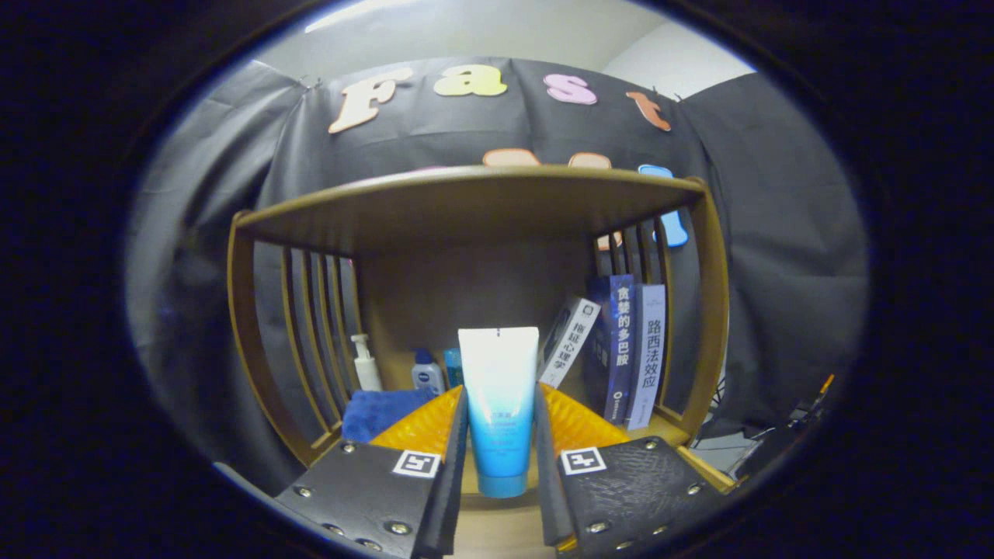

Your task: Pull open the drawer, take out the items inside it, and place them on the countertop above the cabinet.

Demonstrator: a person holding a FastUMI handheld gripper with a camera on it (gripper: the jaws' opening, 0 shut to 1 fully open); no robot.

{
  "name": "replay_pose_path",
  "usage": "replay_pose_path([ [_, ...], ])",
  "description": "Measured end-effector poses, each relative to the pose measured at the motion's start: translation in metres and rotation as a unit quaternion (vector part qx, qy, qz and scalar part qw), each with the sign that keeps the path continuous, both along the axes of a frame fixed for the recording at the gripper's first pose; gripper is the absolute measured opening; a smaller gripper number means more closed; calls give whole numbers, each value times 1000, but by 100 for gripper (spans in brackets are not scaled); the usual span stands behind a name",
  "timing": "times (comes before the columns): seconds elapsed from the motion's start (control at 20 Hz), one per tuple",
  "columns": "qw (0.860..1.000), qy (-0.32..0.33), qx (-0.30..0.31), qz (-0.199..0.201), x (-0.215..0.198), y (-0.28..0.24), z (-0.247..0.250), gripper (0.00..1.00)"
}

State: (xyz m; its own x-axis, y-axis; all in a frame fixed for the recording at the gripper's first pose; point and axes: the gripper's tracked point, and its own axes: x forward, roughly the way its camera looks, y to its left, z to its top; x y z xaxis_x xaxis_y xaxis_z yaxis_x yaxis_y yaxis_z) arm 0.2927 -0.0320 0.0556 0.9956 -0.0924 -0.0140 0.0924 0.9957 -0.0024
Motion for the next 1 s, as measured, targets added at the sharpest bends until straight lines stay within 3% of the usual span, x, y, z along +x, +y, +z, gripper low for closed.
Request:
replay_pose_path([
  [0.5, 994, 101, 5, -31, 67, -14, -122, 42],
  [1.0, 988, 150, 15, -23, 102, -6, -160, 42],
])
